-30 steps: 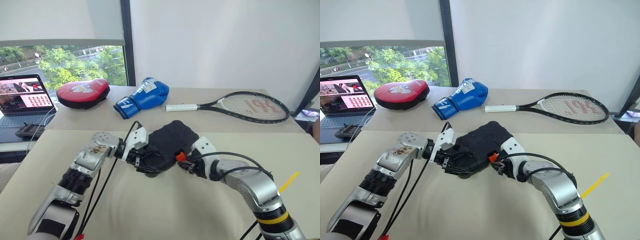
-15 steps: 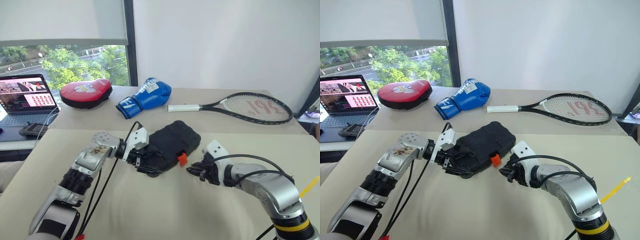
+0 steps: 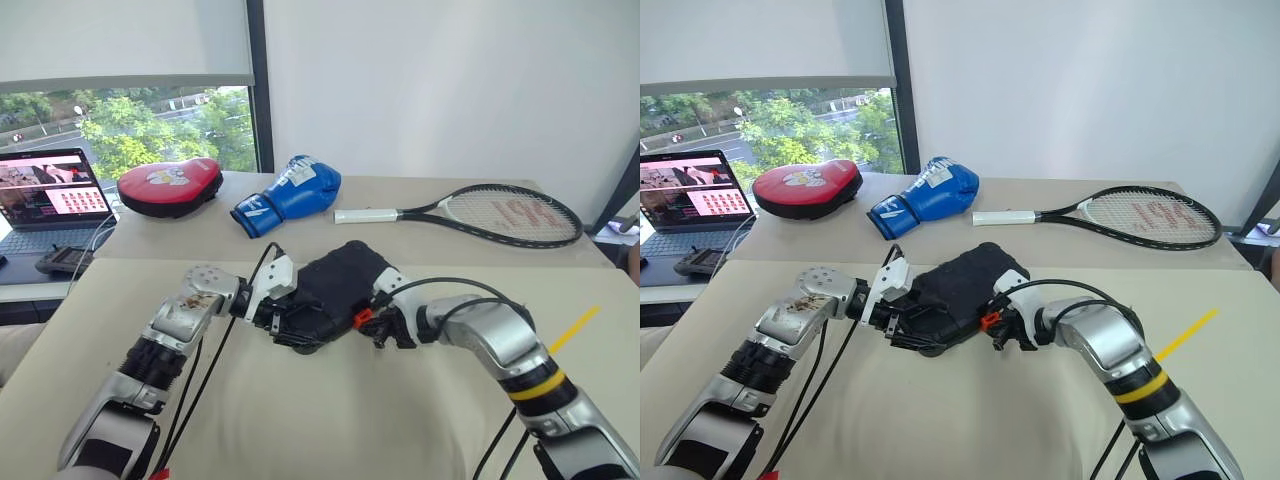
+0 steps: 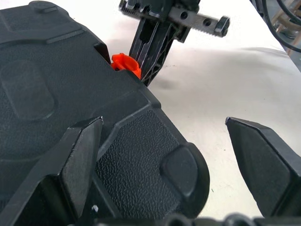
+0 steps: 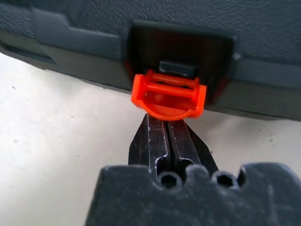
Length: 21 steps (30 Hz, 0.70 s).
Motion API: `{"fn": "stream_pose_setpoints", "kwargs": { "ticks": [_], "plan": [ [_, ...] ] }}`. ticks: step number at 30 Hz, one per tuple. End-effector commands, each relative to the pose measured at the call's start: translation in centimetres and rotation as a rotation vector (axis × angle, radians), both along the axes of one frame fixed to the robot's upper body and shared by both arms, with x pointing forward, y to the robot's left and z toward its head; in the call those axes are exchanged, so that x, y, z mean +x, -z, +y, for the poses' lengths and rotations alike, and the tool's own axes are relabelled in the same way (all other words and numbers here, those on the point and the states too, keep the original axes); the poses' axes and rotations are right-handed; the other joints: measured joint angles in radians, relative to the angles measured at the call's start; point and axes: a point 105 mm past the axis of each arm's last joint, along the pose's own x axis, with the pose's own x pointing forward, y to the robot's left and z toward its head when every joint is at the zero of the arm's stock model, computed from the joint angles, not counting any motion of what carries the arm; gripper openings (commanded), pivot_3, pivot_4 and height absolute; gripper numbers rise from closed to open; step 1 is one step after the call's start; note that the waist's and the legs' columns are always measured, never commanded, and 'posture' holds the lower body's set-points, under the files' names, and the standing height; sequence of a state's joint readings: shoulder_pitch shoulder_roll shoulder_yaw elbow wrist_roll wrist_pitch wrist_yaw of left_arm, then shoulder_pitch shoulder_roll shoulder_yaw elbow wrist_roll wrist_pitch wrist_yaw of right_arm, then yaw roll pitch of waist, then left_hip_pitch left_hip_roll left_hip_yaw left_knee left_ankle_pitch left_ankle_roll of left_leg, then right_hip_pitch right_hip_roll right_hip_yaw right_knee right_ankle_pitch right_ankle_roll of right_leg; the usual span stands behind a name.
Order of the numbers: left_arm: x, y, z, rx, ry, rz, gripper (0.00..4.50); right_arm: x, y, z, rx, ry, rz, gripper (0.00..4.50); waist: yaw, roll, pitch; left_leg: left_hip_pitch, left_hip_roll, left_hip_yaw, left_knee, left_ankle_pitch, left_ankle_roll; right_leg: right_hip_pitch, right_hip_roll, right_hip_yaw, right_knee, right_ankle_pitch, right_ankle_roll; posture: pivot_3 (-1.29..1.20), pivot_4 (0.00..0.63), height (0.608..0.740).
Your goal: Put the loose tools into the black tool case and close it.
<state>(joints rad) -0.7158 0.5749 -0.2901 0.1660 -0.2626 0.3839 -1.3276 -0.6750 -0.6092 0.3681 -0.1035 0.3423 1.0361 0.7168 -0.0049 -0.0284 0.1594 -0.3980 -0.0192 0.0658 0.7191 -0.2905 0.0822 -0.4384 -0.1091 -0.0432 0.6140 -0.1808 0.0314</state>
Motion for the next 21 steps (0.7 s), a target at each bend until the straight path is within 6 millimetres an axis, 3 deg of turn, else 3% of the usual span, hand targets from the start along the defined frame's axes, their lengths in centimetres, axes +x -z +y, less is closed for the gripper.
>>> {"fn": "stream_pose_setpoints", "kwargs": {
  "ticks": [1, 11, 17, 21],
  "plan": [
    [-0.2, 1.6, 0.2, 0.044, -0.018, 0.038, 4.5, 0.8, -3.2, 1.0, 0.032, -0.07, -0.11, 0.08, -0.002, 0.0, 0.0, 0.0, 0.0, 0.0, 0.0, 0.0, 0.0, 0.0, 0.0, 0.0, 0.0, 0.0, 0.0, 0.0, 0.15, 0.74],
    [-0.4, 2.5, 0.3, 0.06, -0.031, 0.056, 4.5, 1.2, -6.5, 1.0, 0.02, -0.155, -0.145, 0.08, -0.011, 0.001, 0.0, 0.001, 0.001, 0.0, 0.0, 0.0, 0.0, 0.0, 0.0, 0.0, 0.001, 0.0, 0.0, 0.0, 0.15, 0.74],
    [-0.6, 2.3, 0.2, 0.042, -0.031, 0.046, 4.5, 1.5, -6.3, 1.1, 0.037, -0.157, -0.162, 0.08, -0.012, 0.001, 0.0, 0.001, 0.001, 0.0, 0.0, 0.0, 0.0, 0.0, 0.0, 0.001, 0.002, 0.001, -0.001, 0.0, 0.15, 0.74],
    [-0.2, -0.2, 0.3, -0.124, -0.128, -0.029, 4.5, -1.0, -8.2, 1.1, 0.194, -0.217, -0.429, 0.08, -0.008, 0.001, 0.0, 0.002, 0.001, -0.001, -0.001, 0.0, -0.001, 0.0, 0.0, 0.001, 0.001, 0.001, -0.001, 0.0, 0.15, 0.74]
  ]
}}
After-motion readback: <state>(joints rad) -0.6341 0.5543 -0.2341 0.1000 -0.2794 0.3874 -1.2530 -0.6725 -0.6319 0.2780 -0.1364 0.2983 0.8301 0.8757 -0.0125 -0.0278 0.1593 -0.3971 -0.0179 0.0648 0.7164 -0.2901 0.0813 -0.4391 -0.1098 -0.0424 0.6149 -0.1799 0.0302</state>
